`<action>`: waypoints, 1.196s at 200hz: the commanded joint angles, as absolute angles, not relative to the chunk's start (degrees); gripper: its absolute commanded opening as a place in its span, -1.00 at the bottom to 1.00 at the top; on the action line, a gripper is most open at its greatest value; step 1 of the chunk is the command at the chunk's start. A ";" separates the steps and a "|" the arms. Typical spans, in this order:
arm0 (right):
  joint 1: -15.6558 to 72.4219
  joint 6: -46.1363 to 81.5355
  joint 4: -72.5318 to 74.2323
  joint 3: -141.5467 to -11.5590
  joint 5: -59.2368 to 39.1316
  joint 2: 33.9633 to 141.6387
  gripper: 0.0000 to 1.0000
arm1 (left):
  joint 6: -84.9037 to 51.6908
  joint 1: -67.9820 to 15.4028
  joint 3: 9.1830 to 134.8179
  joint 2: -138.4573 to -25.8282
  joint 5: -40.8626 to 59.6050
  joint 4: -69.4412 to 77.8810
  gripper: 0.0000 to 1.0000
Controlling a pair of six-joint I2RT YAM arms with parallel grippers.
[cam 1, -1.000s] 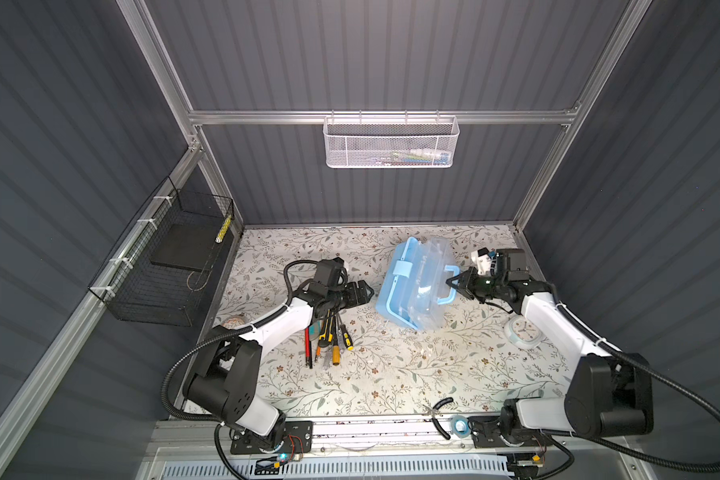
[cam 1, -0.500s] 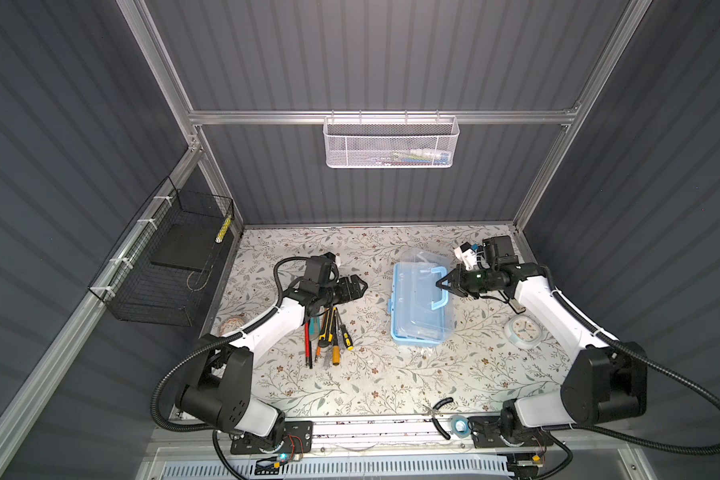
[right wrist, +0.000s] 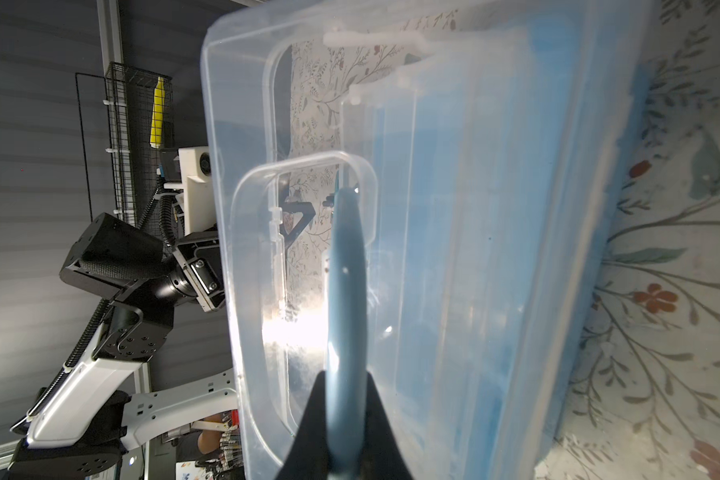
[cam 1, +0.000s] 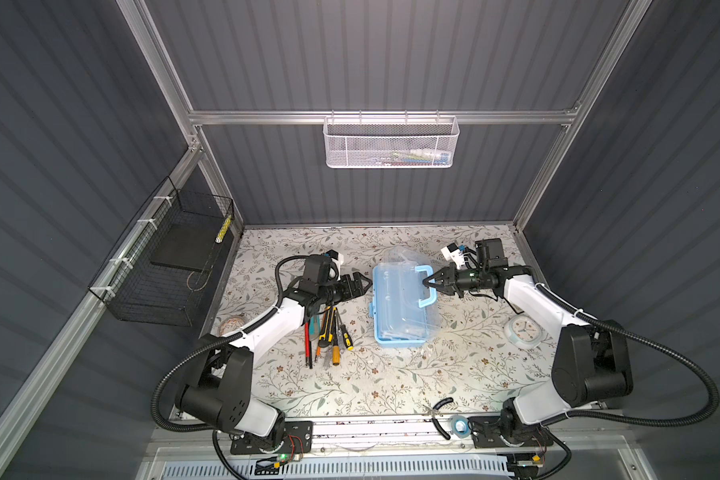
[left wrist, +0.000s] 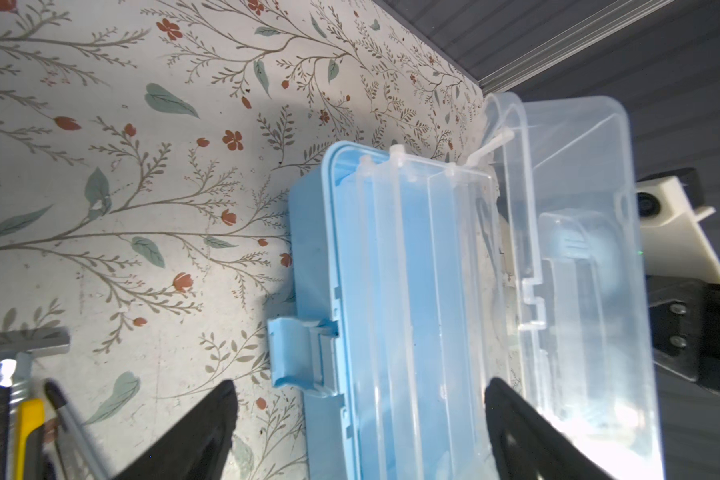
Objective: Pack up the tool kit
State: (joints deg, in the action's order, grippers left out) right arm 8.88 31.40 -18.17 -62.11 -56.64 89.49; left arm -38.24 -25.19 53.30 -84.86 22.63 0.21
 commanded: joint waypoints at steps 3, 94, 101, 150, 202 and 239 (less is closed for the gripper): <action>8.79 31.64 -13.48 -62.39 -62.44 89.72 -1.00 | -41.49 -25.30 55.84 -83.76 27.11 5.08 0.89; 8.79 30.99 -13.45 -61.27 -61.37 90.61 -1.00 | -45.04 -27.45 59.57 -89.92 31.35 14.04 0.89; 8.88 30.99 -13.44 -61.13 -61.35 90.61 -1.00 | -44.90 -27.72 60.21 -90.82 31.75 14.12 0.89; 8.96 30.17 -13.98 -61.06 -60.77 90.04 -1.00 | -45.28 -29.55 65.23 -97.42 35.10 16.08 0.88; 9.16 28.73 -16.91 -62.28 -56.08 91.06 -0.37 | -45.74 -30.19 70.60 -102.77 38.22 17.49 0.86; 8.97 27.92 -21.95 -65.14 -47.21 87.94 0.27 | -45.47 -30.22 75.88 -105.30 39.64 14.65 0.86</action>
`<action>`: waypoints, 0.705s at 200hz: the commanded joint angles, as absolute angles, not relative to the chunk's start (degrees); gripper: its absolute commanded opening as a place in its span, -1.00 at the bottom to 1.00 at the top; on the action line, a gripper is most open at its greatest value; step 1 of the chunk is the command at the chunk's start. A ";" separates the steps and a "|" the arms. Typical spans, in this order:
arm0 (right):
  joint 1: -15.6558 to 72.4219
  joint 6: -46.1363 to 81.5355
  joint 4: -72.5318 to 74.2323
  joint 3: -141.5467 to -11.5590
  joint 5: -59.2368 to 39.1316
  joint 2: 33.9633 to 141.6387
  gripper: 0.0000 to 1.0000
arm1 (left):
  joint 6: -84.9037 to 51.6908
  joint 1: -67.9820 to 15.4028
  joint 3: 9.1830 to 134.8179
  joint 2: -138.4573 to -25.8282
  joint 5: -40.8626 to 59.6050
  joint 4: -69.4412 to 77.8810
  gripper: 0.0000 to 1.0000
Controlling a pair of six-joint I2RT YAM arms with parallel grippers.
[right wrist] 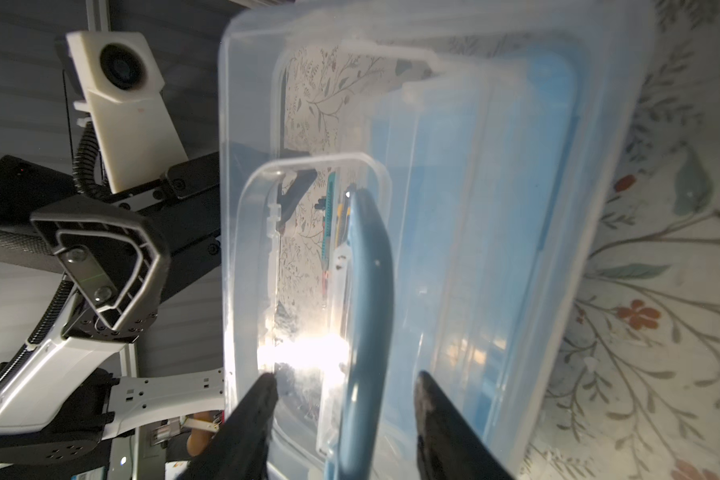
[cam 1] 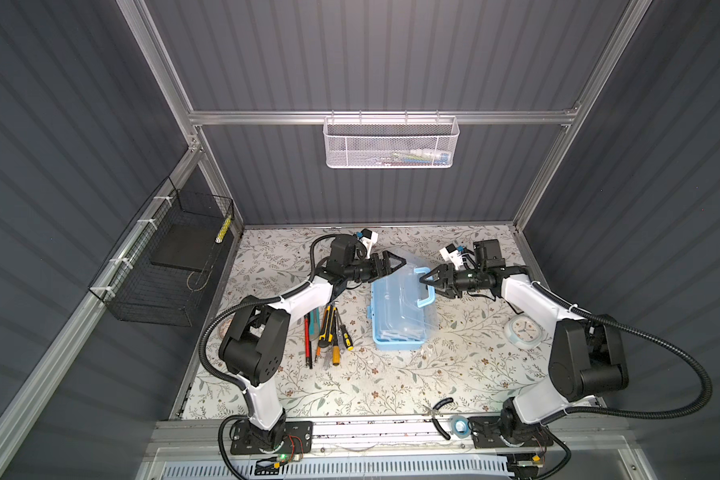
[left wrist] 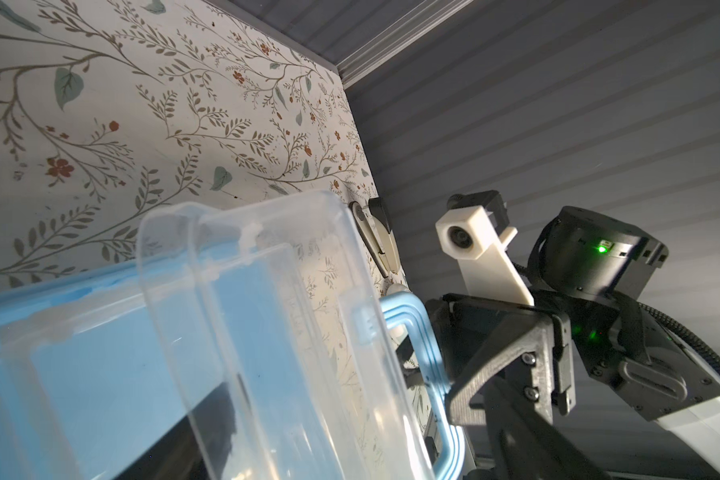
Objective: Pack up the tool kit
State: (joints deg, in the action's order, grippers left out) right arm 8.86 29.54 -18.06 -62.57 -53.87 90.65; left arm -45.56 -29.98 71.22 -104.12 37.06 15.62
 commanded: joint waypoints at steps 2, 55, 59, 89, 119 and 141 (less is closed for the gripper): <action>8.97 27.96 -22.71 -65.31 -46.67 87.68 0.28 | -45.45 -30.23 76.38 -105.49 39.64 14.32 0.86; 8.23 33.42 -30.77 -66.15 -16.26 74.48 0.43 | -47.19 -31.41 84.24 -109.18 40.28 13.48 0.84; 7.84 33.72 -31.02 -65.48 -14.69 73.28 0.43 | -47.11 -31.76 84.48 -109.38 40.21 13.61 0.84; 3.51 35.28 -30.90 -58.48 -12.04 64.55 0.44 | -45.98 -35.17 86.49 -110.23 37.66 13.26 0.84; -0.79 34.34 -29.31 -52.89 -14.83 56.45 0.46 | -45.83 -39.45 93.39 -114.01 35.35 11.41 0.83; -2.31 32.95 -29.09 -51.48 -15.61 54.56 0.46 | -44.17 -41.97 99.44 -117.29 34.80 7.25 0.85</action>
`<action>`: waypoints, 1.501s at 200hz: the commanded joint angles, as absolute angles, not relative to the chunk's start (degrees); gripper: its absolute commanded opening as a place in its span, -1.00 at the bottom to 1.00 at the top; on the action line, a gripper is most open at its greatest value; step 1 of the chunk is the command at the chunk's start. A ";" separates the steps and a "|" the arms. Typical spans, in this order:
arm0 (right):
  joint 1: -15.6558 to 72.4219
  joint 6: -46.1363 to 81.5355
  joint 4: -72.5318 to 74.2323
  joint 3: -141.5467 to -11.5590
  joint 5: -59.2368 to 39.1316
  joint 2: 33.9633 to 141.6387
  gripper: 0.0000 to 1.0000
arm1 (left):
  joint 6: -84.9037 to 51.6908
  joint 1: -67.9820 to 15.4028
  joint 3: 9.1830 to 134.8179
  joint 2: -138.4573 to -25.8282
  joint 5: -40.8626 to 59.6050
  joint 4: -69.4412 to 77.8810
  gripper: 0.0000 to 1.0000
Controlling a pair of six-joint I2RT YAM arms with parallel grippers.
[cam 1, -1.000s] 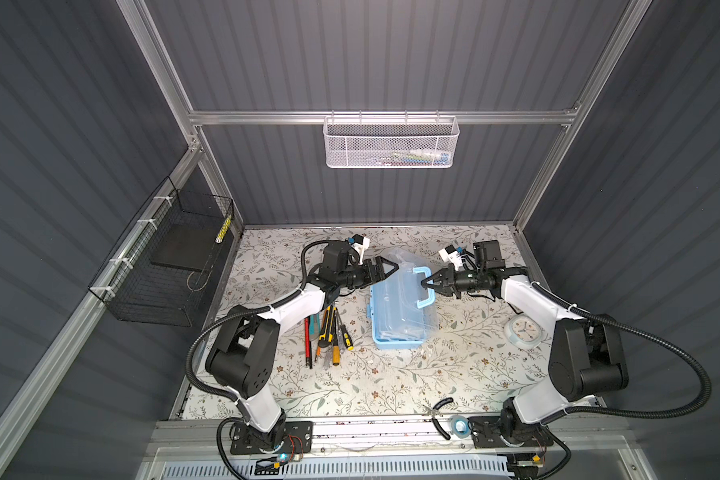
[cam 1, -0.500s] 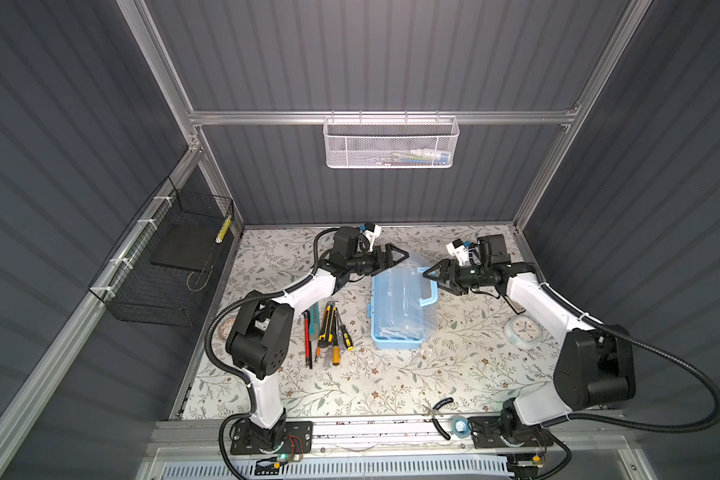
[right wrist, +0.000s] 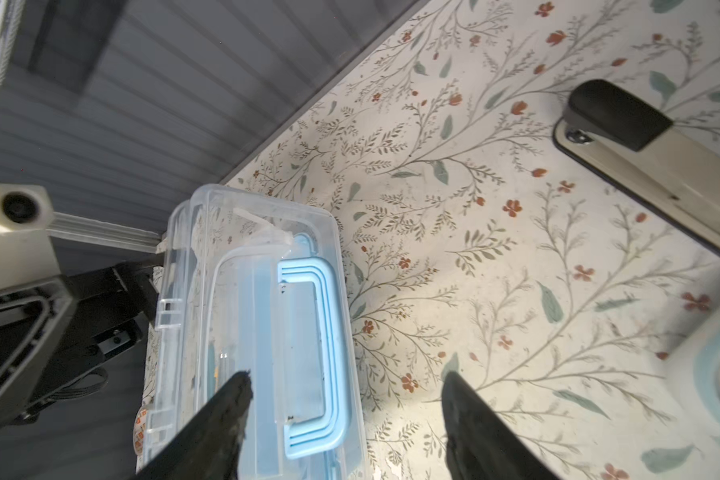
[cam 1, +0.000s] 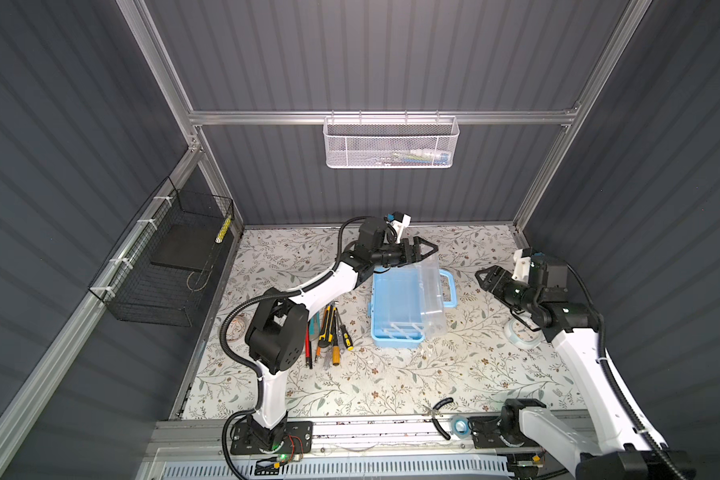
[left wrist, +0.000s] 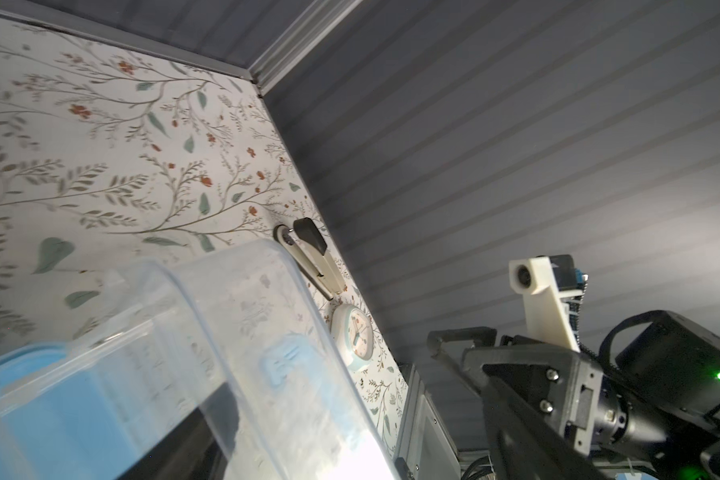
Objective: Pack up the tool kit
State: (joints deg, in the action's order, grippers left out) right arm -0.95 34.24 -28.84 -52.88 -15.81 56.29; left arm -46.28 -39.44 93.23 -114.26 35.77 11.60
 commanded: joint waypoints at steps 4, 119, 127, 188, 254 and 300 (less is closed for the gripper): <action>-2.56 32.76 -28.98 -51.29 -15.72 54.23 0.46 | -43.55 -42.29 100.58 -117.69 34.68 5.98 0.86; 5.62 27.96 -28.83 -57.53 -19.88 59.41 0.46 | -30.98 -34.05 73.90 -87.41 -2.73 -17.50 0.99; 8.28 27.77 -28.75 -58.49 -18.76 60.28 0.46 | -30.49 -32.80 72.66 -85.69 -2.88 -20.74 0.99; 24.77 28.00 -30.55 -65.60 -11.11 70.51 0.43 | -32.27 -28.66 58.29 -79.28 -8.94 -27.92 0.77; 28.30 30.92 -26.63 -67.16 -14.58 78.75 0.39 | -34.12 -20.40 47.83 -76.77 -5.87 -23.58 0.26; 28.69 31.33 -25.80 -67.63 -15.20 81.21 0.38 | -32.61 -18.75 48.87 -79.67 -6.94 -23.54 -0.01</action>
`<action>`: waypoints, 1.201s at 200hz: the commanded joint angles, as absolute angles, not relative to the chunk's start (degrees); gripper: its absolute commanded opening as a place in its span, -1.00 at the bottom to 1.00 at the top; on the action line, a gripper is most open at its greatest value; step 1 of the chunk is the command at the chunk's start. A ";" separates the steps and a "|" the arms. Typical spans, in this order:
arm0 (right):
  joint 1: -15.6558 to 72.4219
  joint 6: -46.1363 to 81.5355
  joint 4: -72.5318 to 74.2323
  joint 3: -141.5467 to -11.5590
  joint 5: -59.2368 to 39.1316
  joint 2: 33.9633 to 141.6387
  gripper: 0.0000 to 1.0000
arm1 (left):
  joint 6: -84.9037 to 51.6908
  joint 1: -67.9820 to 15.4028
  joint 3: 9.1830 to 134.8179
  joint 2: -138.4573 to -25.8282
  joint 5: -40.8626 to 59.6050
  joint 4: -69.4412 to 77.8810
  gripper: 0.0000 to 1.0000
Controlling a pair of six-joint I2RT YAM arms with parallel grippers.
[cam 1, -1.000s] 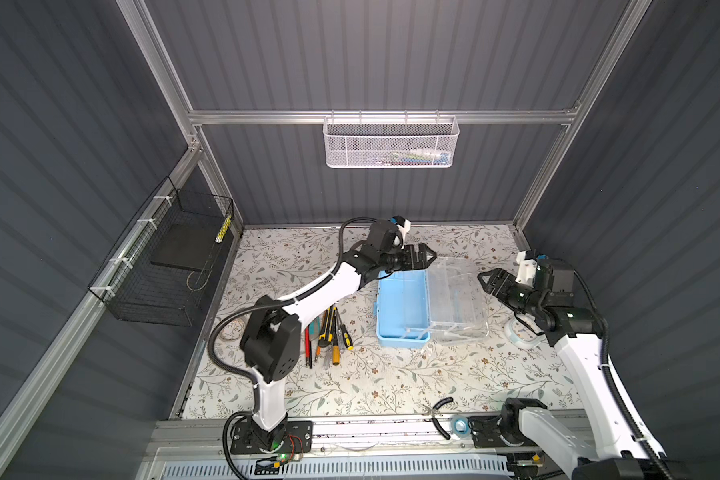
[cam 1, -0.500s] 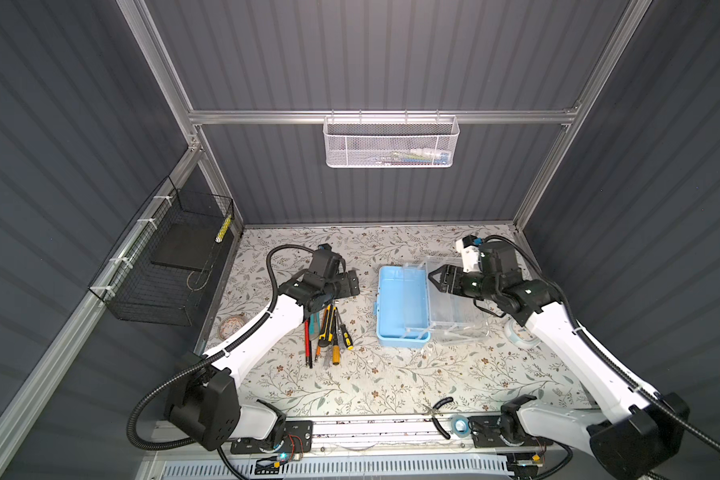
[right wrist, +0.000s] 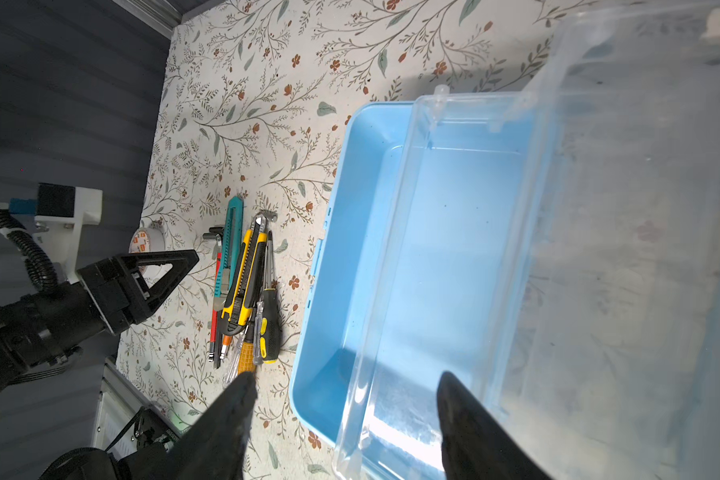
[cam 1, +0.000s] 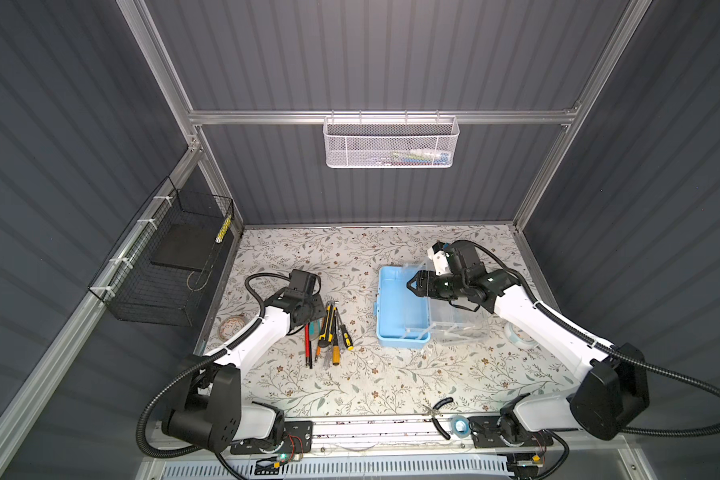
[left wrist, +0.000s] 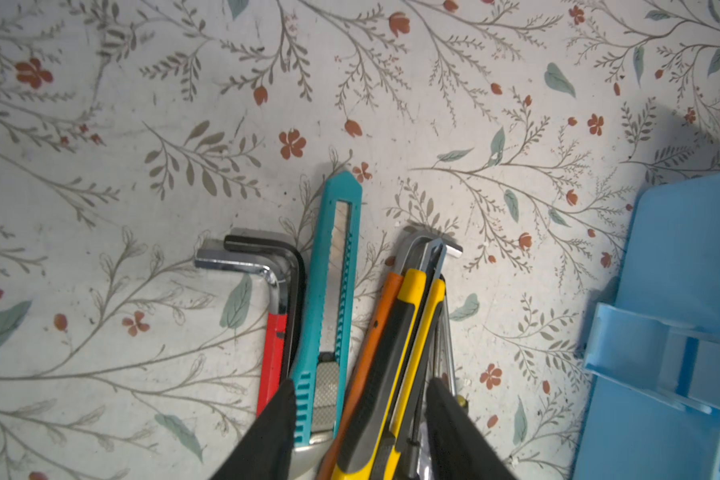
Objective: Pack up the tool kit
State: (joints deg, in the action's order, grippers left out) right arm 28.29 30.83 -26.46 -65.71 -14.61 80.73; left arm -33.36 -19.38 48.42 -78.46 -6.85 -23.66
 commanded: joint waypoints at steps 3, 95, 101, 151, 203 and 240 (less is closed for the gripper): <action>28.67 31.34 -25.68 -67.54 -15.14 81.15 0.37 | -32.76 -18.68 48.91 -79.78 -7.26 -23.83 -0.01; 28.70 31.81 -23.76 -65.63 -16.52 82.96 0.32 | -32.91 -13.83 43.81 -81.69 -6.42 -24.36 -0.26; 28.69 31.77 -23.73 -65.57 -16.61 83.06 0.32 | -32.89 -13.67 43.52 -82.26 -5.83 -23.73 -0.27; 28.70 32.29 -22.78 -64.47 -16.68 83.52 0.31 | -32.43 -13.18 43.33 -85.61 -5.49 -22.20 -0.35; 28.66 32.44 -22.59 -64.39 -17.48 85.48 0.30 | -32.43 -13.01 42.54 -85.91 -6.15 -22.50 -0.37; 28.70 32.35 -22.53 -64.67 -17.88 85.65 0.31 | -31.77 -13.01 42.76 -83.45 -6.30 -23.01 -0.33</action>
